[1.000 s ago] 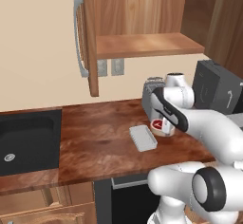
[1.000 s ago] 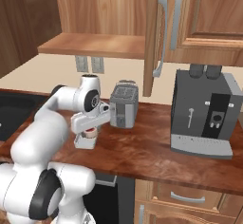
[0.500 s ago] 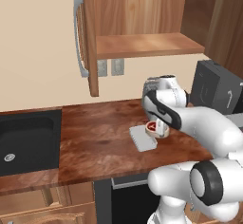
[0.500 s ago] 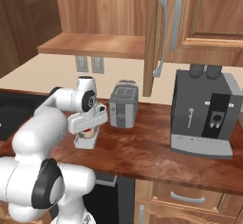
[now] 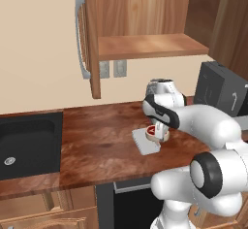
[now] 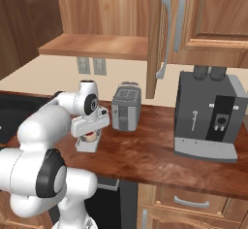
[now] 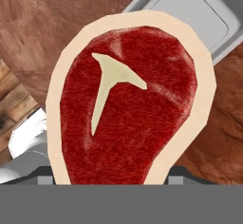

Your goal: Retrieve the tupperware from the cabinet, then place the raw meat into the tupperware to avoid contamination.

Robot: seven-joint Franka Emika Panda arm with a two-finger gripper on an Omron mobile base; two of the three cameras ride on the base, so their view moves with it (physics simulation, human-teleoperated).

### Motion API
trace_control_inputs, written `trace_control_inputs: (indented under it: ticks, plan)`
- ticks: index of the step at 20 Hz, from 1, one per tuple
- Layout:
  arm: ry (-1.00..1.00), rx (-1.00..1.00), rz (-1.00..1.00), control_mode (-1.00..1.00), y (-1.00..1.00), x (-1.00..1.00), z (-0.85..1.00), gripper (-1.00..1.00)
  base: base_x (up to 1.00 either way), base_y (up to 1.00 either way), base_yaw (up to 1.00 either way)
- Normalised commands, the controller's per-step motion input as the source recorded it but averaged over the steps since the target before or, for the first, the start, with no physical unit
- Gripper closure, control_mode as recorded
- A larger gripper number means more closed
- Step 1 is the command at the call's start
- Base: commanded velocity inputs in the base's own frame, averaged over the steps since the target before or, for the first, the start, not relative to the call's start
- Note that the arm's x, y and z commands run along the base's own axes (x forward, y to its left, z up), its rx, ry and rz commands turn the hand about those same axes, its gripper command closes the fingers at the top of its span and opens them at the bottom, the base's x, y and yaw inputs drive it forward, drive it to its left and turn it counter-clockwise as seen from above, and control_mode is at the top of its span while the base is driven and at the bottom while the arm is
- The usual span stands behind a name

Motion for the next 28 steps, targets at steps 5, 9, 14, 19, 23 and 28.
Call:
trace_control_inputs:
  ticks: [5,9,14,19,23,28]
  plan:
    - [0.03,-0.01,0.00,-1.00,0.00,0.18,-0.08,1.00,0.00,0.00,0.00]
    - [0.04,-0.01,0.00,-1.00,0.00,0.19,-0.07,1.00,0.00,0.00,0.00]
    - [0.04,-0.02,0.00,-1.00,0.05,0.14,-0.07,1.00,0.00,0.00,0.00]
    - [0.04,-0.02,0.00,-1.00,0.05,0.10,-0.11,1.00,0.00,0.00,0.00]
    - [0.04,-0.02,0.00,-1.00,0.04,0.10,-0.12,1.00,0.00,0.00,0.00]
    - [0.05,-0.02,0.00,-1.00,0.00,0.08,-0.11,1.00,0.00,0.00,0.00]
